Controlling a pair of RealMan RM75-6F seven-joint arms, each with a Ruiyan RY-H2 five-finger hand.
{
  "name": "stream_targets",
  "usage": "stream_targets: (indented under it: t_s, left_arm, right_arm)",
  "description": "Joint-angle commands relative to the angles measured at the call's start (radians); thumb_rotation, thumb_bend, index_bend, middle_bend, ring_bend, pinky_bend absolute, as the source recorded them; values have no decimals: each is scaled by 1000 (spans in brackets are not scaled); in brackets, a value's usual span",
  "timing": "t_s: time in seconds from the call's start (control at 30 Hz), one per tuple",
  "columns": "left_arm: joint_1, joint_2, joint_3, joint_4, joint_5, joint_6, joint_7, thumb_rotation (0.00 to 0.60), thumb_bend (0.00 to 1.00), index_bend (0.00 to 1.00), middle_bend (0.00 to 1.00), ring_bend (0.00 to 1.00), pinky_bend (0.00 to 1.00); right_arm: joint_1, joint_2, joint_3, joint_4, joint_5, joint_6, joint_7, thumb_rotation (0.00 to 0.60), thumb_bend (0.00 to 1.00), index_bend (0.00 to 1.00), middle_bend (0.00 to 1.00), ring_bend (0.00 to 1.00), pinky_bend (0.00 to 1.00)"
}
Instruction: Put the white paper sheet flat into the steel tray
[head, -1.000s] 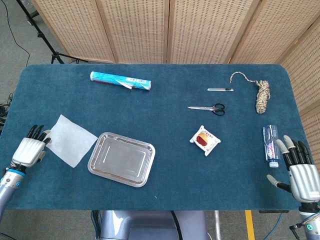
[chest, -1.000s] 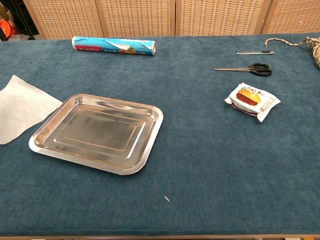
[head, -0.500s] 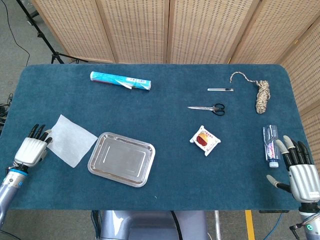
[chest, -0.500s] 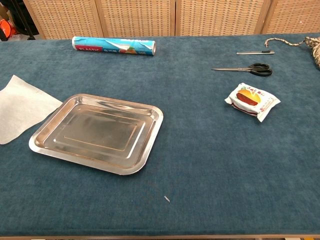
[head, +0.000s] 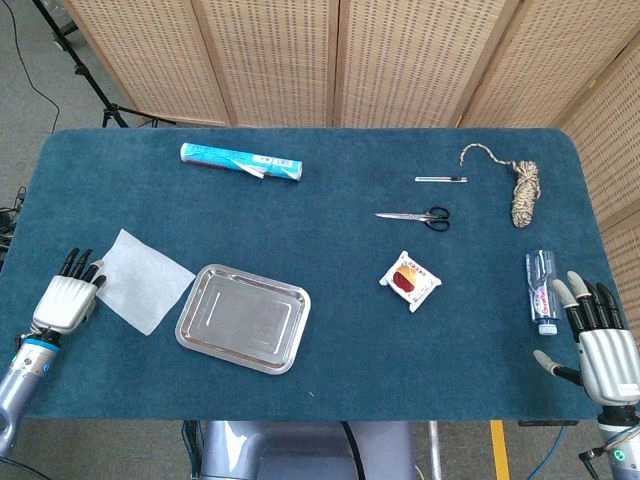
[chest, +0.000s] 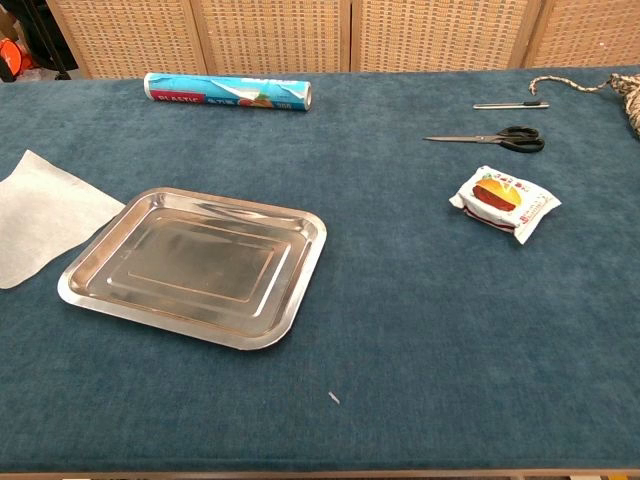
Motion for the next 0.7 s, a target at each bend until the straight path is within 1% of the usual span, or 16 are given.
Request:
stream_targets:
  t_s: [0.03,0.23,0.4,0.7]
  left_arm:
    - [1,-9,-1,11,-3,-4,-3,600,366,454,270,45,62]
    - [0,-23,-4,31,-8,-7,-13,600,376,476,286,51,62]
    - [-1,-31,-8,40,-10,1,-18,600,414,497,300,53,62]
    - [-3,-40,-10,47,-12,7,-15,600,421,510,309,60,62]
  right_arm:
    - [0,0,0,1,0,0,-1,600,0,1,0,0,0]
    - [0,0,0,0,-1,-1,-2,600,0,1,0,0,0]
    - [1,-1,-1,0,-1,-2,-4,600,0,1,0,0,0]
    - [0,0,0,1,-1,0,-1,600,0,1,0,0,0]
